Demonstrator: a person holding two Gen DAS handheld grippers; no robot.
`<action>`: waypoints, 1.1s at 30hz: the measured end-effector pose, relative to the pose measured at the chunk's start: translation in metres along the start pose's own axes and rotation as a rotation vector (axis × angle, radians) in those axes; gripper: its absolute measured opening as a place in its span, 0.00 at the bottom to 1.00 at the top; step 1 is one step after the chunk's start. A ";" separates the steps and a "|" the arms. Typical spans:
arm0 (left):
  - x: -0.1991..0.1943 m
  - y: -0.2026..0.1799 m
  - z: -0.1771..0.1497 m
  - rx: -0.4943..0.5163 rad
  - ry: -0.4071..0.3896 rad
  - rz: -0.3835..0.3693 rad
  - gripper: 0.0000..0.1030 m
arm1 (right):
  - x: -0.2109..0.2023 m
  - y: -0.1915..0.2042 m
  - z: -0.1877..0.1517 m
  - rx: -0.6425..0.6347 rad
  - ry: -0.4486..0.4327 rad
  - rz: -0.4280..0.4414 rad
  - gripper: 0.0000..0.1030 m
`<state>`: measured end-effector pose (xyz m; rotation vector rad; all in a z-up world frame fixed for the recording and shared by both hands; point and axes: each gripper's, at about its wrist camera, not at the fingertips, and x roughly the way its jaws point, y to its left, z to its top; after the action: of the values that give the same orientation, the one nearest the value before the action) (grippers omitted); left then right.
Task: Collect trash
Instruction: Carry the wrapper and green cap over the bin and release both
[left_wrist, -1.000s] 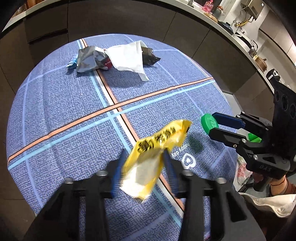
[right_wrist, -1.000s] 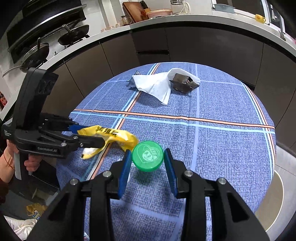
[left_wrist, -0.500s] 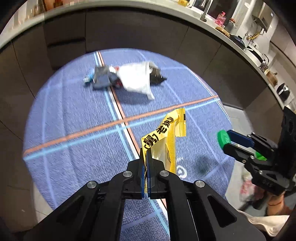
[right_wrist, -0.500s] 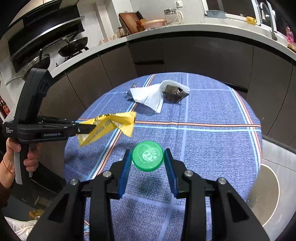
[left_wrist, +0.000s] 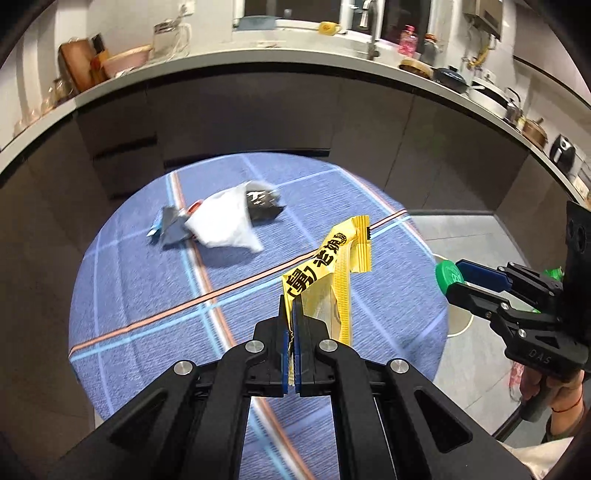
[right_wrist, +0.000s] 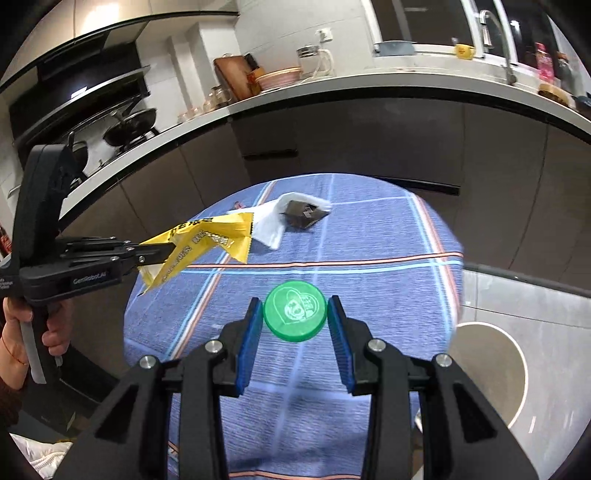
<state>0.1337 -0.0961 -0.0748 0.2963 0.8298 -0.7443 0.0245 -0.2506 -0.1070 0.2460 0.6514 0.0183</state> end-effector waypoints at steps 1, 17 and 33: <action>0.001 -0.004 0.002 0.008 -0.003 -0.005 0.01 | -0.003 -0.004 -0.001 0.007 -0.004 -0.009 0.36; 0.043 -0.103 0.028 0.130 0.016 -0.191 0.01 | -0.046 -0.098 -0.041 0.166 -0.007 -0.195 0.36; 0.115 -0.191 0.038 0.223 0.103 -0.303 0.01 | -0.021 -0.165 -0.094 0.316 0.082 -0.259 0.36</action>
<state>0.0721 -0.3072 -0.1289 0.4161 0.9010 -1.1164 -0.0592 -0.3920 -0.2049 0.4650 0.7632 -0.3269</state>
